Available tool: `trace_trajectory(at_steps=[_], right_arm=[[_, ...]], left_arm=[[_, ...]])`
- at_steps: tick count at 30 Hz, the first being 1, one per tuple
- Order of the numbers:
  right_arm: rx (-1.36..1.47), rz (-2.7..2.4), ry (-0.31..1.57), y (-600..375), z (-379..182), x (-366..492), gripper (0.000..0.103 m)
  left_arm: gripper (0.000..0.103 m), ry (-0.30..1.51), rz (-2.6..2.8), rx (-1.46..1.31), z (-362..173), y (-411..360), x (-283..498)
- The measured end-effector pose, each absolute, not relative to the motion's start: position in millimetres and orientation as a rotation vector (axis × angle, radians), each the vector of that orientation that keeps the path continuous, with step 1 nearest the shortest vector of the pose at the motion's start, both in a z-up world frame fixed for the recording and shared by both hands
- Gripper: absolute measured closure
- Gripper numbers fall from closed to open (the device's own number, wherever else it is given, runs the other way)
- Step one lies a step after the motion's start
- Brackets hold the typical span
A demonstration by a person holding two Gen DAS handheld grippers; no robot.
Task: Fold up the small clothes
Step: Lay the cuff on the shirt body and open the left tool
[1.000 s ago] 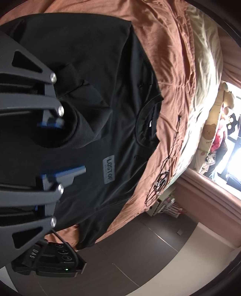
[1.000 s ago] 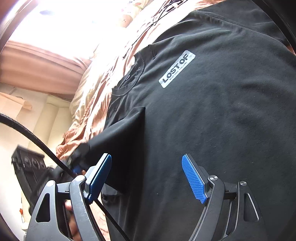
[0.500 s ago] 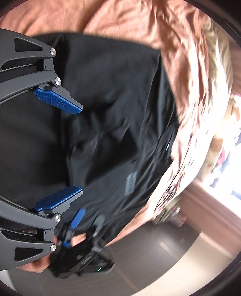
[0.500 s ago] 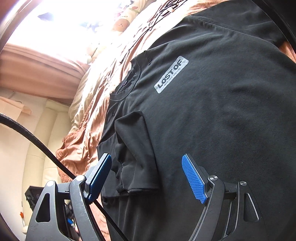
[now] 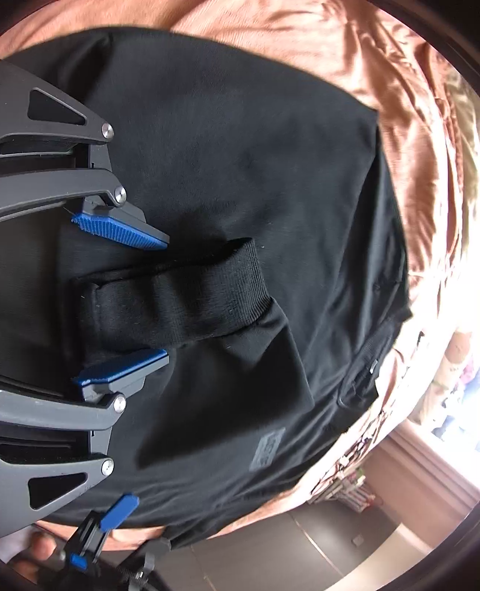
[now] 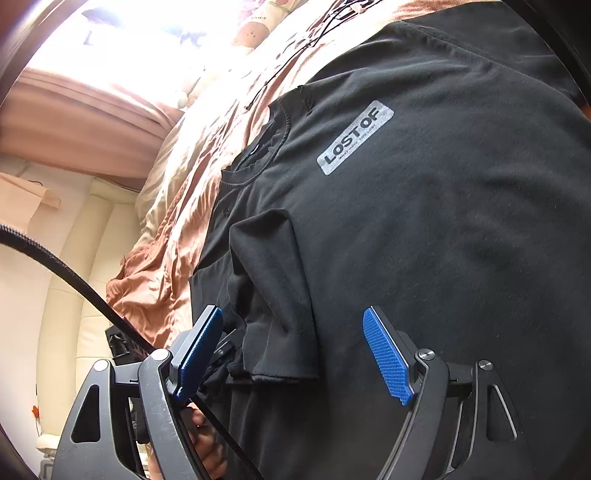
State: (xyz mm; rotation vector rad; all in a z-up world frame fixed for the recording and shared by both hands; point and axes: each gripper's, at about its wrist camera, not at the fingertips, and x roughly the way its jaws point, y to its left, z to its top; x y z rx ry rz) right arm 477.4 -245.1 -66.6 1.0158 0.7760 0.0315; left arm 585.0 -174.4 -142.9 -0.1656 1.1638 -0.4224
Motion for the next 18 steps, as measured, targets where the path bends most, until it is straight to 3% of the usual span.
trace_trajectory(at_steps=[2, 4, 18], right_arm=[[1.019, 0.028, 0.767, -247.3, -65.5, 475.5, 0.026], [1.027, 0.025, 0.760, -249.7, -65.0, 471.8, 0.026], [1.080, -0.068, 0.694, -275.6, -59.2, 434.1, 0.026]], left_arm=[[0.080, 1.151, -0.415, -0.150, -142.6, -180.9, 586.7], [0.091, 1.154, -0.450, -0.157, -138.4, -188.2, 587.9], [0.093, 1.030, -0.676, -0.149, -72.7, -274.4, 574.9]])
